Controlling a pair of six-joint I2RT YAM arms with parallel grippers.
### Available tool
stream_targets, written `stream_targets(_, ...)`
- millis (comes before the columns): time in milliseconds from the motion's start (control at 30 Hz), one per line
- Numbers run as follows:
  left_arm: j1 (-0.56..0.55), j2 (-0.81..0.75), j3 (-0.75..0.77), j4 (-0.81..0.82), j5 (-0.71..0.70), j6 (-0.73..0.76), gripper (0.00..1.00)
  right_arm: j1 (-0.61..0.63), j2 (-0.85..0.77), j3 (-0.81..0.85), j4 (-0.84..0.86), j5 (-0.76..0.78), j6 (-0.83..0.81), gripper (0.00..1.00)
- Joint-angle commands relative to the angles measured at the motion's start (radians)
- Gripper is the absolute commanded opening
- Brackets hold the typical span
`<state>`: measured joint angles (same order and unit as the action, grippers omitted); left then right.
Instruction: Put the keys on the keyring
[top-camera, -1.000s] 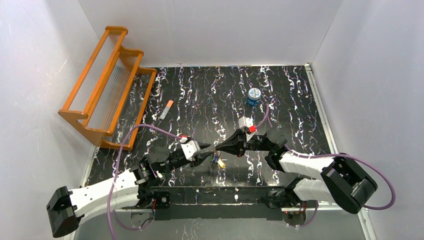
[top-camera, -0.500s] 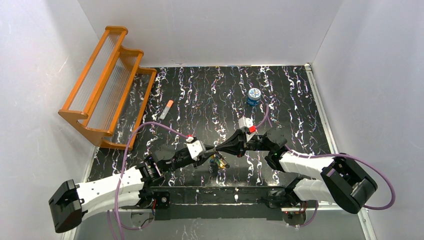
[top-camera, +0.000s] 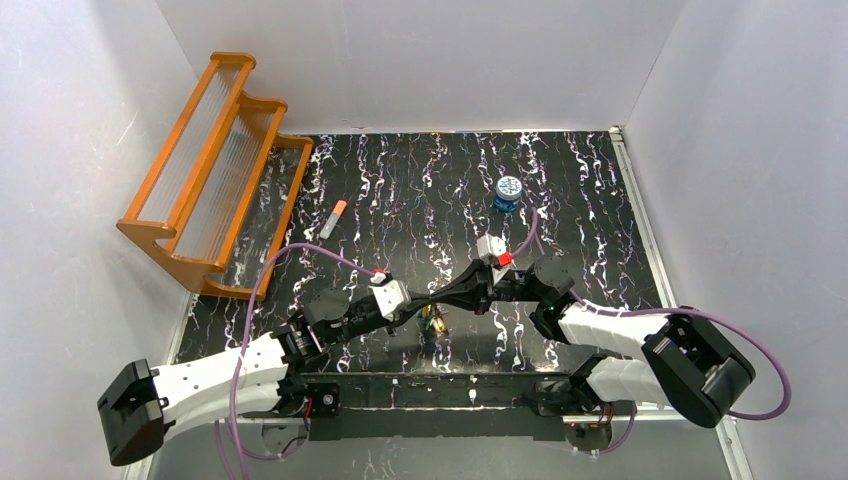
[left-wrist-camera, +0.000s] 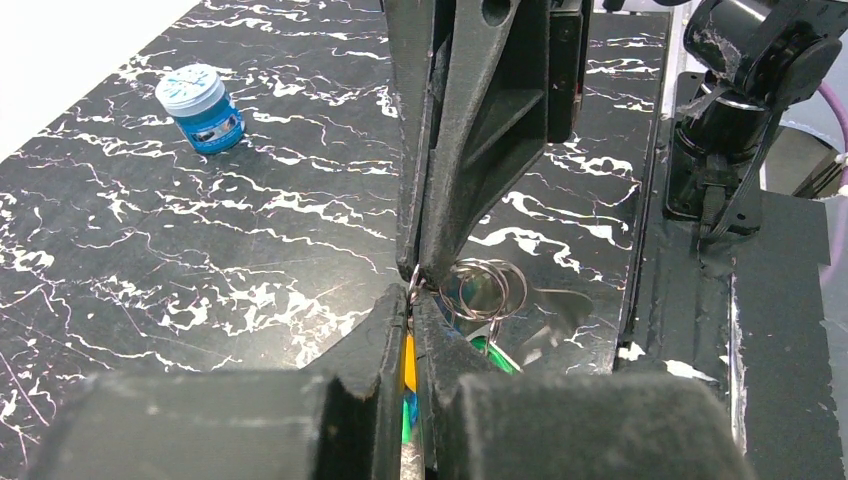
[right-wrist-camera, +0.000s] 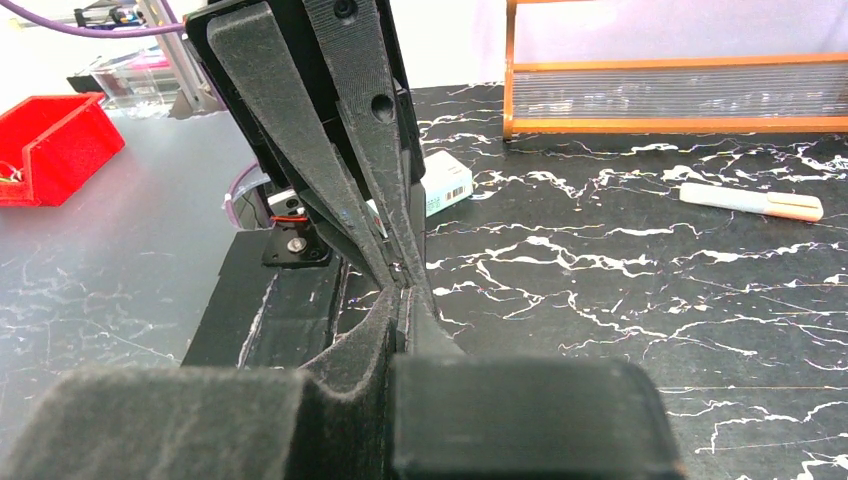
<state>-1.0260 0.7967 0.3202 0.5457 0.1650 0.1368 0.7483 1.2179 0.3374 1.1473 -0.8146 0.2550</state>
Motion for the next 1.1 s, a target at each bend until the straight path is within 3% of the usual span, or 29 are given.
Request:
stream_targets(0, -0.005, -0.022, 0.013, 0.005, -0.004, 0.005, 0.00, 0.004, -0.039, 0.037, 0.017, 0.035, -0.023, 0.01)
stream_targets(67, -0.004, -0.021, 0.029, -0.040, -0.027, 0.018, 0.00, 0.003, -0.059, 0.037, -0.024, 0.073, -0.041, 0.04)
stream_targets(233, -0.004, 0.015, 0.144, -0.267, -0.042, 0.103, 0.00, 0.004, -0.123, 0.033, -0.107, 0.169, -0.098, 0.44)
stream_targets(333, -0.005, 0.056, 0.221, -0.404, -0.041, 0.154, 0.00, 0.003, -0.146, 0.067, -0.210, 0.167, -0.172, 0.53)
stream_targets(467, -0.004, 0.115, 0.310, -0.534, -0.050, 0.214, 0.00, 0.003, -0.160, 0.131, -0.408, 0.127, -0.300, 0.54)
stream_targets(633, -0.005, 0.174, 0.412, -0.688, -0.081, 0.265, 0.00, 0.003, -0.169, 0.174, -0.593, 0.093, -0.416, 0.41)
stream_targets(967, -0.005, 0.211, 0.431, -0.690, -0.023, 0.278, 0.00, 0.003, -0.126, 0.195, -0.630, 0.003, -0.444, 0.44)
stream_targets(1067, -0.005, 0.213, 0.427, -0.673, -0.013, 0.276, 0.00, 0.004, -0.105, 0.206, -0.632, -0.017, -0.442, 0.37)
